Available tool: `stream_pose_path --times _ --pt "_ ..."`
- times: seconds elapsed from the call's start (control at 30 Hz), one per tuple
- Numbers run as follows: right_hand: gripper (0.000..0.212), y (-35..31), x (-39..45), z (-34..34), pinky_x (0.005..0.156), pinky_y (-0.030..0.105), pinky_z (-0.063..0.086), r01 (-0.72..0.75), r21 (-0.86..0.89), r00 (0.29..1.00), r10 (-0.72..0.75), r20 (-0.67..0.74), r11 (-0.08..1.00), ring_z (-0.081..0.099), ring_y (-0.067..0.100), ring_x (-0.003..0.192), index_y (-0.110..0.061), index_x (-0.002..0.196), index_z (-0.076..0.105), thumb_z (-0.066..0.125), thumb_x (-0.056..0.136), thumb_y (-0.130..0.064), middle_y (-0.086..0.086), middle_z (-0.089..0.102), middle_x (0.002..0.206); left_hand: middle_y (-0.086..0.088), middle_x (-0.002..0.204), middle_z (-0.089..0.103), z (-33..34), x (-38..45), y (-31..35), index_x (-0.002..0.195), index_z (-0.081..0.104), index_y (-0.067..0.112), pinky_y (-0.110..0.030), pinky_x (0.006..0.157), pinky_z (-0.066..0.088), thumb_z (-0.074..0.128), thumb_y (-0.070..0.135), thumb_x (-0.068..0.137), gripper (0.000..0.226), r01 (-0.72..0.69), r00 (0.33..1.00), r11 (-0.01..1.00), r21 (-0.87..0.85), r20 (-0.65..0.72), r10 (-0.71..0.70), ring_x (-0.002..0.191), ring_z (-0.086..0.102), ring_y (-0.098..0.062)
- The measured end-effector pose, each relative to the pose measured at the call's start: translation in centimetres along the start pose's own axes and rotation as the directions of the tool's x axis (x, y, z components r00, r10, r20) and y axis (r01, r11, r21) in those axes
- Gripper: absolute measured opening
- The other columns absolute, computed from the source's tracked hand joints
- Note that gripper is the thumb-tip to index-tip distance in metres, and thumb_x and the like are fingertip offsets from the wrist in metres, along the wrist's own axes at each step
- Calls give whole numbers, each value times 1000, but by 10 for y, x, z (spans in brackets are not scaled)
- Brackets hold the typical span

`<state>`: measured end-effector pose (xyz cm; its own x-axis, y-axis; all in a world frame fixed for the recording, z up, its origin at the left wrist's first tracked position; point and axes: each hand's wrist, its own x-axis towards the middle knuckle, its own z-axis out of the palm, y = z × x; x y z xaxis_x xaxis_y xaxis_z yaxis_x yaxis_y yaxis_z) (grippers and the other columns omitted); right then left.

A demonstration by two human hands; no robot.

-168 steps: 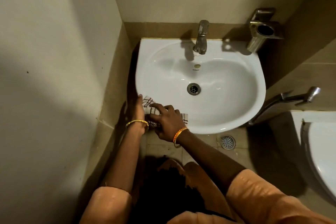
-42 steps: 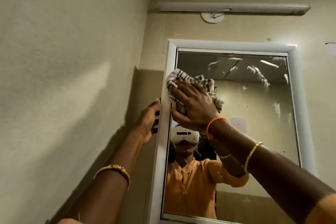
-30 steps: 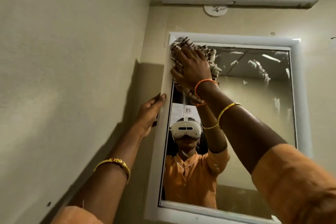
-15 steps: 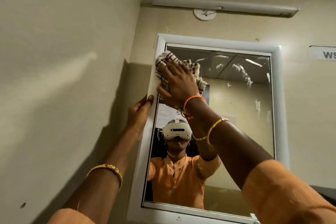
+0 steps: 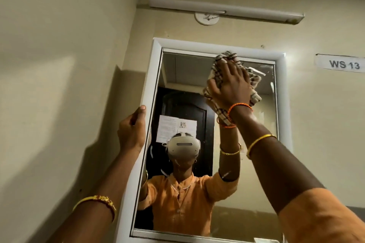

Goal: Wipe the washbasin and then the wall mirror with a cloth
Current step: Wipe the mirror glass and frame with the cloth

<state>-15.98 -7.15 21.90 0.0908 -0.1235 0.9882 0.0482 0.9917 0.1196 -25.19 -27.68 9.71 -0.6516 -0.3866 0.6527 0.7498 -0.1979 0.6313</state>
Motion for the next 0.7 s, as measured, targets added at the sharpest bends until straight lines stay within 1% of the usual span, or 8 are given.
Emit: stream_pose_path --times 0.07,0.13,0.23,0.33,0.43,0.53,0.63,0.7 --pt "57 13 -2 -5 113 40 21 -70 -4 997 70 -41 998 43 26 128 -18 132 46 44 80 -44 8 51 136 3 55 50 4 -9 2 60 52 13 -25 57 37 47 44 93 46 -78 996 993 87 -41 82 55 48 -8" --pt "57 9 -2 -3 114 39 20 -163 14 984 164 -75 987 41 25 129 -18 131 47 43 80 -44 6 50 136 6 57 51 10 -18 5 63 51 16 -19 50 31 43 42 96 42 -151 984 975 164 -67 163 55 48 -4" --pt "59 -22 3 10 116 39 16 -234 82 968 240 -75 969 34 23 135 -18 132 47 45 79 -43 6 47 141 9 64 52 11 -21 6 80 57 17 -13 50 29 39 42 97 35 -193 971 953 234 -94 220 60 50 -1" --pt "56 -56 5 23 114 40 18 -91 57 995 92 -26 994 36 25 133 -18 131 50 48 79 -42 7 49 140 4 69 56 7 -18 3 86 59 17 -15 51 33 39 45 97 36 -238 962 940 246 -74 263 62 52 -3" --pt "53 -62 6 25 114 41 18 -25 59 1000 24 19 998 37 26 133 -19 130 50 48 82 -40 7 49 139 2 64 55 5 -14 -4 79 55 15 -23 52 35 43 47 94 37 -283 950 921 269 -55 308 60 53 -13" --pt "54 -40 7 17 116 43 16 12 35 999 -13 31 999 36 23 135 -22 131 49 44 82 -43 4 49 140 -5 72 59 6 -7 -9 78 56 14 -26 64 37 44 50 93 41 -295 943 912 284 -65 325 69 55 -22" --pt "58 -4 2 5 116 45 15 -68 -4 998 68 -16 998 32 22 139 -22 134 47 41 81 -45 2 48 141 -7 71 58 6 -7 -11 77 56 11 -27 64 36 44 48 93 42 -313 940 908 277 -49 338 68 54 -24" --pt "59 21 -2 -3 117 46 9 -150 -54 988 147 -54 987 24 22 143 -23 135 46 39 81 -46 2 47 143 -6 70 56 7 -10 -9 76 53 13 -27 64 35 44 46 94 38 -324 937 905 274 -41 348 67 52 -22"
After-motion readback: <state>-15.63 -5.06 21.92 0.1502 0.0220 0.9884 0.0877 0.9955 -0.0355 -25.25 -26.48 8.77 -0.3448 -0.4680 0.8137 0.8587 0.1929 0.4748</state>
